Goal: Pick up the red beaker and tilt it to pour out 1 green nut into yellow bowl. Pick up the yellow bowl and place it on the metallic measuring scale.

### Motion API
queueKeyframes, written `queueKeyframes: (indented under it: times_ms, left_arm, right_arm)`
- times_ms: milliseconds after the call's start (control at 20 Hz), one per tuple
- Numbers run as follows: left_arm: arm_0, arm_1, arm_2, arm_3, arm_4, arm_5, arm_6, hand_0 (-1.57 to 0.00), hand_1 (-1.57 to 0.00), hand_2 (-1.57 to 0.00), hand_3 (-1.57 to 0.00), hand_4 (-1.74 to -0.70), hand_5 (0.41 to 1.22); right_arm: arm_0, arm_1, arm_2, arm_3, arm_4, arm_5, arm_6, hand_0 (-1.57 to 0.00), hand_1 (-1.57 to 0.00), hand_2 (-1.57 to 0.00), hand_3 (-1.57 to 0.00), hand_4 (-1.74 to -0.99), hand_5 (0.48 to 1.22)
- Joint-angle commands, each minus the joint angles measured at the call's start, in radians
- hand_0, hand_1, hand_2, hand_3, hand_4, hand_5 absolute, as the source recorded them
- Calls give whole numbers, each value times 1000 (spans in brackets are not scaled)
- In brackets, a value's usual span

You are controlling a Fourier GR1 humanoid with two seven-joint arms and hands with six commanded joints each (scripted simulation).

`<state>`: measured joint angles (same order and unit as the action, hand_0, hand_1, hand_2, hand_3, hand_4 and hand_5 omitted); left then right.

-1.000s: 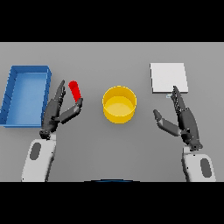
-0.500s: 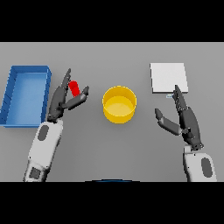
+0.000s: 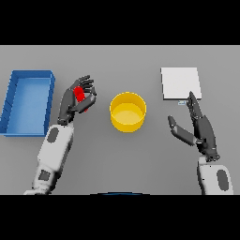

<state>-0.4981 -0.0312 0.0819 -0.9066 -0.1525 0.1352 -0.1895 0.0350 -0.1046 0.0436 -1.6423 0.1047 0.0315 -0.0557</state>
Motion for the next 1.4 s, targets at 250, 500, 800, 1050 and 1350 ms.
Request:
queueKeyframes:
  times_ms: [250, 500, 800, 1050, 1350]
  left_arm:
    - [-32, -5, 2, 28, 2, 32, -33, -1312, -1305, -1304, -1151, -1596, 1107]
    - [-14, -5, -42, 10, -16, 36, -39, -1486, -1484, -1483, -1409, -1529, 1184]
    - [-15, -1, -51, -105, -28, 22, 15, -1549, -1548, -1548, -1529, -1500, 1211]
    - [-21, 59, -131, -230, -128, 15, 115, -1564, -1564, -1563, -1557, -1584, 1181]
    - [-59, 130, -193, -240, -164, -8, 197, -1565, -1565, -1565, -1560, -1616, 1140]
  right_arm:
    - [-4, 11, 3, 22, 14, -13, 7, 1, 1, 1, 1, -1290, 651]
    - [-4, 12, 11, 13, 26, -18, -1, 1, 1, 1, 1, -1287, 650]
    - [-1, 13, 9, 13, 23, -17, -17, 1, 1, 1, 1, -1294, 662]
    - [-5, 5, 11, 8, 23, -7, -12, 1, 1, 1, 1, -1281, 663]
    - [4, 16, 24, 6, 33, -11, -5, 1, 1, 1, 1, -1277, 679]
